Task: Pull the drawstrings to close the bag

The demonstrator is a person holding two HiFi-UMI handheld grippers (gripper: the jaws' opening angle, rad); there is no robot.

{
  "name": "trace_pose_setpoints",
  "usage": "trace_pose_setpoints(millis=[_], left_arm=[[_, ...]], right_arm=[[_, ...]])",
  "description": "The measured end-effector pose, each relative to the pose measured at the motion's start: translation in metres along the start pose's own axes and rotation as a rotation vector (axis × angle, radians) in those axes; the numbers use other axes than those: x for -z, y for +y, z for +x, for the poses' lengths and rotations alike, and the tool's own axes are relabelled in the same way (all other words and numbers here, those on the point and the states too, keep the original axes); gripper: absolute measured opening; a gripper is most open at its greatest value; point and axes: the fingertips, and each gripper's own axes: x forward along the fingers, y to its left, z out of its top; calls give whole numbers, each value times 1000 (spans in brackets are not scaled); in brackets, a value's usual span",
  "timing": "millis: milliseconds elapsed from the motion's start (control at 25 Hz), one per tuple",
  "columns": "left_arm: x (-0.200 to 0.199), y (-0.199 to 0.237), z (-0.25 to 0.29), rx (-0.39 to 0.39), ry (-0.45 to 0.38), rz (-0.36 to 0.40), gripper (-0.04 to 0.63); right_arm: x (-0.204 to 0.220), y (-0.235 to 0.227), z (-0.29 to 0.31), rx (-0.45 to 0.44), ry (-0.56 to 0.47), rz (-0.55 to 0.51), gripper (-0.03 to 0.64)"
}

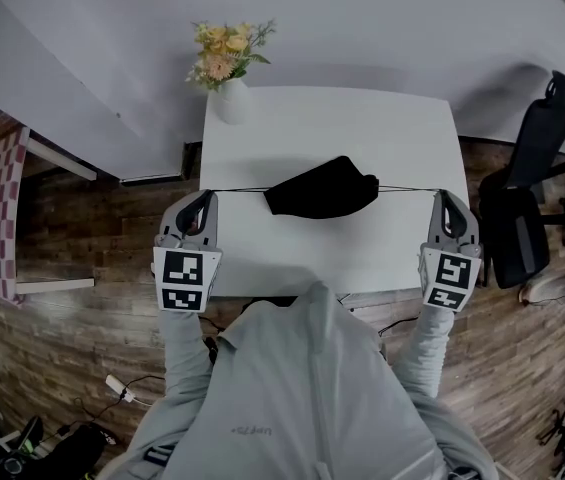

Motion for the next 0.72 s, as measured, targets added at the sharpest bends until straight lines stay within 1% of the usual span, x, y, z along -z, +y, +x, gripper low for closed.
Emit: trace_pose_setpoints(millis=[280, 720], left_arm=[[7, 8, -1, -19, 9, -3, 26], [17, 15, 1, -27, 36, -12, 26]], right_arm=[[8, -6, -3, 20, 14, 19, 21], [20, -15, -6, 37, 34, 40, 21]])
